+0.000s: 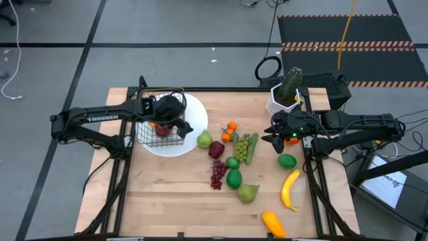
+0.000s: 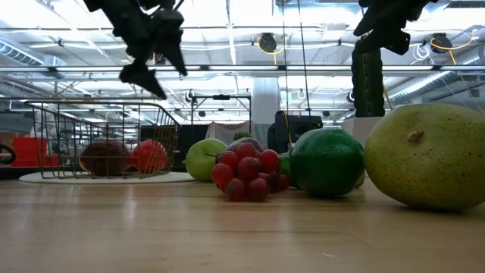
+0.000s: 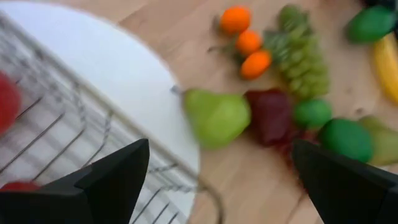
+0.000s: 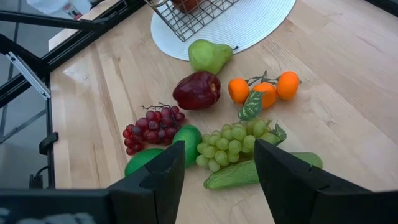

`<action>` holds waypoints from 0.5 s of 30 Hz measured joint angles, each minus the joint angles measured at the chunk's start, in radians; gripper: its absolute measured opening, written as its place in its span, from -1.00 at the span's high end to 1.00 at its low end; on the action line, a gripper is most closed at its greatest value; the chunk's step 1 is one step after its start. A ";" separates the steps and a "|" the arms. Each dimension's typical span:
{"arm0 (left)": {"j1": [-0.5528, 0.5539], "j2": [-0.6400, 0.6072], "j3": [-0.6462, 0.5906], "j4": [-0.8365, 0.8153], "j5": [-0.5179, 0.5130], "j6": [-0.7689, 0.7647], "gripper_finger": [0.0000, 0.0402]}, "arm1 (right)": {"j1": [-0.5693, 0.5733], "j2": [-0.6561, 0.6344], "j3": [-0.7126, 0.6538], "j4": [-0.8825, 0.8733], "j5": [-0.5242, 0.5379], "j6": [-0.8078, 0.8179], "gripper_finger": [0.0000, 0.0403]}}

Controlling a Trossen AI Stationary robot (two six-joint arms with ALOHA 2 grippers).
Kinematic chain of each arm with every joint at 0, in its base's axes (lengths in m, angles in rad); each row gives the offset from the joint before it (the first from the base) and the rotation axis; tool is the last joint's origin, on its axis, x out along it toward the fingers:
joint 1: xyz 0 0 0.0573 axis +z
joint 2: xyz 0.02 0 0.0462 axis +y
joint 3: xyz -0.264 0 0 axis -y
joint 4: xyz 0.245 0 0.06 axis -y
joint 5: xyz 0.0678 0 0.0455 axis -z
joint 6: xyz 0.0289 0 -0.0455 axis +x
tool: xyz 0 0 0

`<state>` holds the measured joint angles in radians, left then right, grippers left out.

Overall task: Build produce basket
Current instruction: Put the orange pumpkin into the wire basket

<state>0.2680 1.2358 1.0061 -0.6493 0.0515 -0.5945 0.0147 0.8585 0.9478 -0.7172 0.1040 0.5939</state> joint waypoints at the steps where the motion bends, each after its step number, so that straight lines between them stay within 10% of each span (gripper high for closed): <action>1: -0.004 0.000 0.000 0.024 0.000 -0.006 -0.94 | 0.000 0.000 0.000 -0.006 0.000 0.009 0.08; 15: -0.040 0.000 0.000 0.114 0.000 -0.017 -0.94 | 0.000 0.000 -0.001 -0.188 -0.057 0.072 0.08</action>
<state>0.2280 1.2358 1.0065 -0.5349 0.0512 -0.6117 0.0151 0.8581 0.9470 -0.9048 0.0468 0.6658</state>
